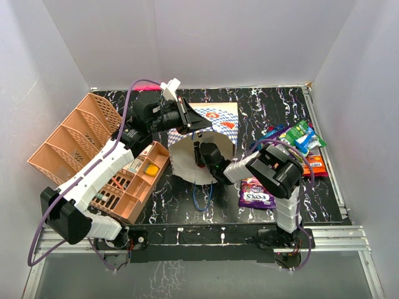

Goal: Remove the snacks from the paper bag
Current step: Pick up the snack from the paper bag.

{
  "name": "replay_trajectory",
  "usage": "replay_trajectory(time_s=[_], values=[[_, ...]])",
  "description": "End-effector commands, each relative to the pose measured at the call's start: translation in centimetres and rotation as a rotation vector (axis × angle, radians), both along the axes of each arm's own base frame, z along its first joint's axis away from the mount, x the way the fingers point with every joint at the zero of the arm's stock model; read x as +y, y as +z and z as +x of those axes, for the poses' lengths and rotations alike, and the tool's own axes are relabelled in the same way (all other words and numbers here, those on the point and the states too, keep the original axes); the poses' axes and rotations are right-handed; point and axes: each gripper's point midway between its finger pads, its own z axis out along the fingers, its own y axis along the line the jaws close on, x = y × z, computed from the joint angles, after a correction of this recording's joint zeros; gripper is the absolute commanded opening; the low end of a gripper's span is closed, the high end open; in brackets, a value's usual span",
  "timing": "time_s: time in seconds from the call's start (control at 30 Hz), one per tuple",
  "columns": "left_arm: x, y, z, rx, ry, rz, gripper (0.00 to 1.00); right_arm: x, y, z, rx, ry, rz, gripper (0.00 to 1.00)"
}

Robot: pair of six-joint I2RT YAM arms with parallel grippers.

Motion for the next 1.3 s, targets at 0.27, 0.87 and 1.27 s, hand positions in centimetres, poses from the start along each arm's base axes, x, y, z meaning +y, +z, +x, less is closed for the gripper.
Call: replay_trajectory(time_s=[0.27,0.87,1.27], values=[[0.2,-1.0,0.9,0.004,0.029,0.006,0.00,1.9,6.0,-6.0,-0.016,0.250,0.120,0.19],[0.5,-0.7,1.9,0.014,0.090,-0.005,0.00,-2.6,9.5,-14.1,0.044,0.334,0.198,0.17],[1.0,0.1,2.6,-0.009,0.126,-0.003,0.00,-13.0,14.9,-16.6,0.102,-0.033,0.219,0.16]])
